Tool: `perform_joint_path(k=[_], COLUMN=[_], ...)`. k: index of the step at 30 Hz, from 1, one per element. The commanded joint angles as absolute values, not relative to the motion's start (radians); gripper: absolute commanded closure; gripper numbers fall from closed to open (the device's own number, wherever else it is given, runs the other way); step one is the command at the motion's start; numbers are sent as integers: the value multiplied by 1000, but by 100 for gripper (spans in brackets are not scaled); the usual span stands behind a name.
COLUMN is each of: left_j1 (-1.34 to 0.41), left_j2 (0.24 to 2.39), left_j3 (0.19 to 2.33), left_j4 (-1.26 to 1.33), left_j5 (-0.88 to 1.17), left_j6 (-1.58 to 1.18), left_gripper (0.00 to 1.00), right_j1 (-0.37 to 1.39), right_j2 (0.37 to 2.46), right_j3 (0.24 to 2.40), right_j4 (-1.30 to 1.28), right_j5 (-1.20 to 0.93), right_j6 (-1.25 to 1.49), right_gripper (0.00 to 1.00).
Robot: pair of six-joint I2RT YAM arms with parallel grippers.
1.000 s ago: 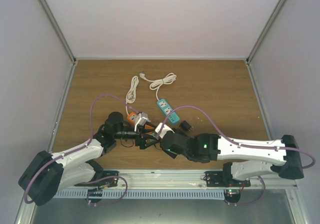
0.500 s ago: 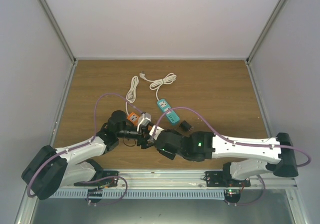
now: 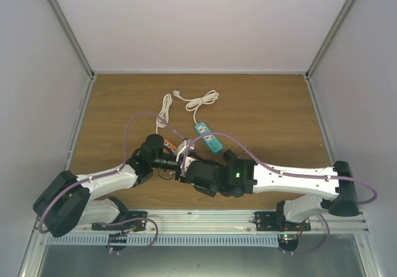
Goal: Insert the plug
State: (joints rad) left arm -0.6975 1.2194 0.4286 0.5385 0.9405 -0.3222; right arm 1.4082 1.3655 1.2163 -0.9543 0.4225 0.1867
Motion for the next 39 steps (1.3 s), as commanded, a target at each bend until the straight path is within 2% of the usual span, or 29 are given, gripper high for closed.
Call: perform_joint_path(k=[1,9,14,18,19,23,26,27,28,29,30,32,36,39], left_j1=[-730,-733,-736,-737,-738,-736,-726,-714,-701,-685,-667,-635,-581,-566], left_j2=[1272,1307,1336,1357,1357,1349,1349,1351,1352,1353,1351,1345,1337,1311], left_j3=[451,469,483,492,492,492,499,499,494,488,481,472,449,430], left_j4=[570,569,570,574,576,572,529,529,537,546,552,551,563,592], left_j5=[985,1014,1038,1054,1055,1028,909,883,867,860,843,782,723,720], left_j6=[-298,-287,-281,-278,-277,-275,-273,-281,-294,-305,-316,-333,-355,-383], left_gripper=[33,55,80,98,100,100,100,100,100,100,96,88,60,52], right_j1=[1410,1410,1410,1410,1410,1409,1409,1408,1409,1410,1409,1406,1403,1401], right_j2=[1376,1341,1329,1322,1319,1300,1289,1275,1255,1230,1190,1138,1035,1001], right_j3=[1276,1282,1284,1283,1281,1263,1251,1241,1230,1207,1165,1103,1024,950], right_j4=[-897,-896,-897,-888,-883,-853,-881,-900,-928,-946,-962,-1046,-1270,-1321], right_j5=[496,559,601,628,635,712,889,935,956,949,918,887,757,629], right_j6=[166,153,153,153,151,159,270,331,410,475,541,788,1184,1290], right_gripper=[99,99,99,99,99,99,88,78,54,23,3,0,0,0])
